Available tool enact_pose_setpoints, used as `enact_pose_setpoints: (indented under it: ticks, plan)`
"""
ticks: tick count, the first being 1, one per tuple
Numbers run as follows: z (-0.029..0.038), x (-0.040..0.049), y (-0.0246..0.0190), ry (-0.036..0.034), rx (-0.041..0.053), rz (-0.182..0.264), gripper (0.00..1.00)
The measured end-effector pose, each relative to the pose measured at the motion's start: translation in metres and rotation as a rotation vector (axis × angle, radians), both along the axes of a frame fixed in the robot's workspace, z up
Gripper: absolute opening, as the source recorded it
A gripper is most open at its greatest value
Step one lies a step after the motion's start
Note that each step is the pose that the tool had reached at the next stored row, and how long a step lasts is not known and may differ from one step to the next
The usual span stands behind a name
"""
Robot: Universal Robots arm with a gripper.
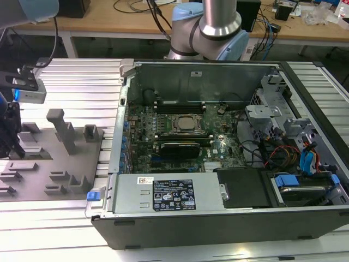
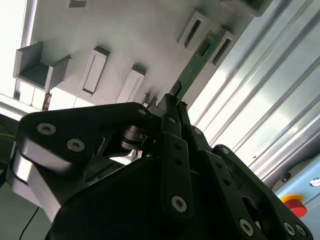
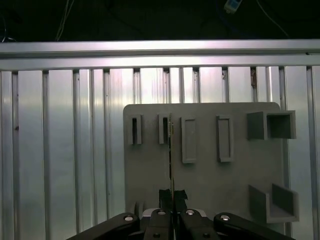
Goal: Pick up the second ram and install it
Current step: 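Pick up the second ram and move it above second insertion slot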
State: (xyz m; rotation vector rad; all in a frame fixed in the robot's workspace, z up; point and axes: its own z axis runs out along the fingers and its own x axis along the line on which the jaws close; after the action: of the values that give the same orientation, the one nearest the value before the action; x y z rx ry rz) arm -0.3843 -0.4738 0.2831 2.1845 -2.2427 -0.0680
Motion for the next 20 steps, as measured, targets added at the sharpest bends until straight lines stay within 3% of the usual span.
enact_pose_setpoints:
  ticks: [15,20]
  plan:
    - [0.0302,0.0,0.0,0.0,-0.0001,0.0,0.13]
    - [0.0373,0.0,0.0,0.0,0.0,0.0,0.13]
